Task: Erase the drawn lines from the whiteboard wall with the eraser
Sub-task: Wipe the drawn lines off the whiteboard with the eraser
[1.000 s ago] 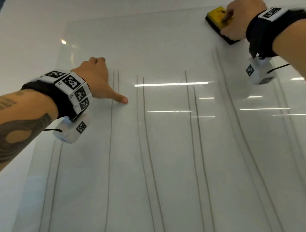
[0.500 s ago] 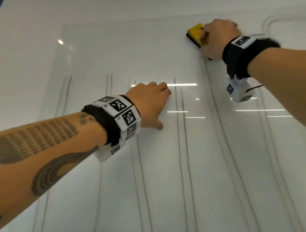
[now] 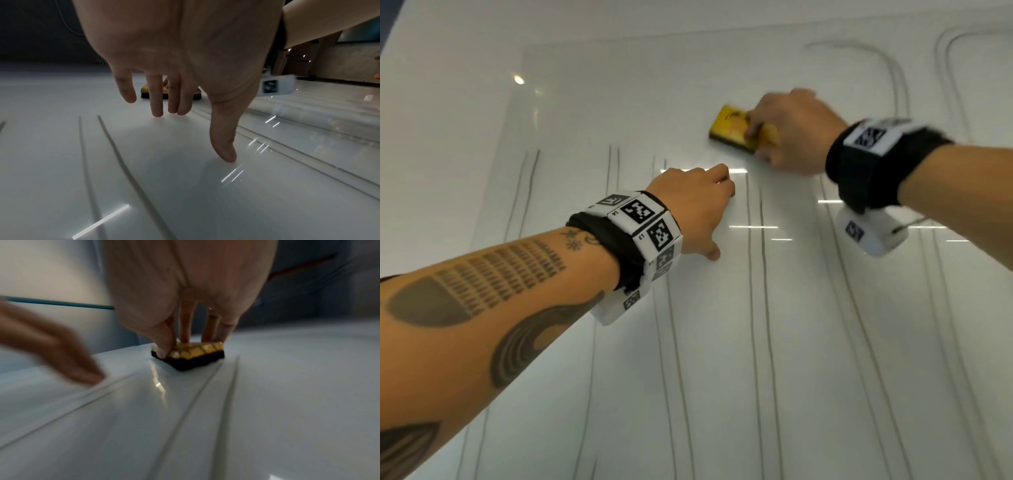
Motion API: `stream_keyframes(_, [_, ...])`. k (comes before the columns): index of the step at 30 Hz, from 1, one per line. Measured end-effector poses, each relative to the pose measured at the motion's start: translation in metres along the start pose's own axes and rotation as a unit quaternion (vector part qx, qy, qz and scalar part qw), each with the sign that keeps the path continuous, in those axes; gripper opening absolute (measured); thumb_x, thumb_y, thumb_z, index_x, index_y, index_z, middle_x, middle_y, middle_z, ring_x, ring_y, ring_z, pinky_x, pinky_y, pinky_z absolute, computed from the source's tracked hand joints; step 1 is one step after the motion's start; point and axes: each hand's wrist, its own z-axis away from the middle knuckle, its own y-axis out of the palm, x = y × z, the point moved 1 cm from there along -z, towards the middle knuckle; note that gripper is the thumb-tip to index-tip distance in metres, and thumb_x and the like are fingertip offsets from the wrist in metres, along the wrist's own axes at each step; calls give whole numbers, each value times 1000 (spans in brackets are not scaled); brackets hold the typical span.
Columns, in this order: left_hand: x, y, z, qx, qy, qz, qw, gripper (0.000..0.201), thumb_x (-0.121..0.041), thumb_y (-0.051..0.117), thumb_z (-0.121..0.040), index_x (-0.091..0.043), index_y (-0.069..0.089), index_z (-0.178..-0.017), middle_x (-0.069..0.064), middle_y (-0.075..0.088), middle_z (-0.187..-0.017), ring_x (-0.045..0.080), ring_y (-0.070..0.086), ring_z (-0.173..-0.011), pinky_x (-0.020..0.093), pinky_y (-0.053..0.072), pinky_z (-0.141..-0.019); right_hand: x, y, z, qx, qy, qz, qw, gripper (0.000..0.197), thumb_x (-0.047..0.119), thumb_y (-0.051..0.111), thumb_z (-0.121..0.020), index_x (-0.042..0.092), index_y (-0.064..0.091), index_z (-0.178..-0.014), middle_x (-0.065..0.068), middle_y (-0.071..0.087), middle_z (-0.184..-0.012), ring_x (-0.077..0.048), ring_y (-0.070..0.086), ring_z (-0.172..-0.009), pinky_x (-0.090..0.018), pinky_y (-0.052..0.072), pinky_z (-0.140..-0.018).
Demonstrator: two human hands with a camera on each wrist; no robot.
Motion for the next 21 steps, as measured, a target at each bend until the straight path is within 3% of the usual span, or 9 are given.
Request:
stream_keyframes(2, [-1,1,0,0,1,6,1000,99,-65,81,-69,-20,41,-148,-6,41,-142,22,57,-113,42,52,-91,-5,-2,13,19,-29,-14,999,26,19,71,-89,23,69,-115,-1,60,-135,-37,51,-115,-46,40,-103])
stream_keyframes(3, [0,2,0,-2,2,6,1000,99,-65,81,-70,-20,41,-148,-6,41,-142,22,57,-113,41,52,-91,-18,-9,9,10,-4,5,1000,26,19,71,-90,23,69,-116,-2,60,-136,-38,51,-117,-46,40,-105])
stream_keyframes(5, [0,4,0,-7,5,6,1000,97,-65,79,-72,-20,40,-150,-7,41,-143,21,57,-115,40,52,-92,-56,-32,-8,-36,102,66,992,28,15,68,-92,16,68,-120,-15,62,-133,-44,55,-117,-47,41,-106])
stream_keyframes(7, [0,5,0,-9,8,11,1000,96,-64,79,-74,-20,39,-150,-7,40,-144,20,55,-118,41,52,-93,-98,-52,-19,-85,226,99,965,26,9,65,-91,8,69,-117,-27,65,-120,-49,61,-107,-52,50,-101])
stream_keyframes(9, [-1,6,0,-6,8,12,1000,96,-63,79,-74,-20,39,-150,-8,40,-144,20,54,-119,42,53,-94,-114,-56,-24,-89,279,109,950,23,5,63,-90,3,69,-112,-30,67,-110,-50,63,-98,-56,53,-96])
stream_keyframes(12, [0,3,0,-1,3,15,1000,96,-63,81,-72,-21,41,-148,-8,42,-141,20,56,-116,42,53,-93,-89,-41,-31,-59,222,93,969,29,4,59,-90,3,63,-118,-28,64,-116,-49,61,-106,-53,48,-102])
stream_keyframes(16, [-3,-2,-1,9,-1,10,1000,96,-63,82,-70,-22,41,-147,-7,44,-135,19,56,-110,39,53,-90,-54,-18,-19,0,72,9,997,39,18,64,-92,22,61,-131,-8,55,-145,-41,49,-131,-45,39,-113])
stream_keyframes(18, [-4,-1,-1,11,-2,15,1000,97,-63,81,-71,-22,40,-148,-8,43,-137,18,56,-110,38,53,-90,-79,-28,-24,-23,116,37,992,41,19,64,-93,24,61,-133,-11,57,-143,-41,53,-127,-45,44,-111])
stream_keyframes(21, [-1,4,0,7,-4,24,1000,99,-62,79,-74,-24,33,-153,-11,38,-144,17,54,-117,38,51,-96,-121,-55,-32,-79,276,107,952,35,14,62,-95,6,59,-128,-30,57,-127,-49,56,-113,-53,45,-107])
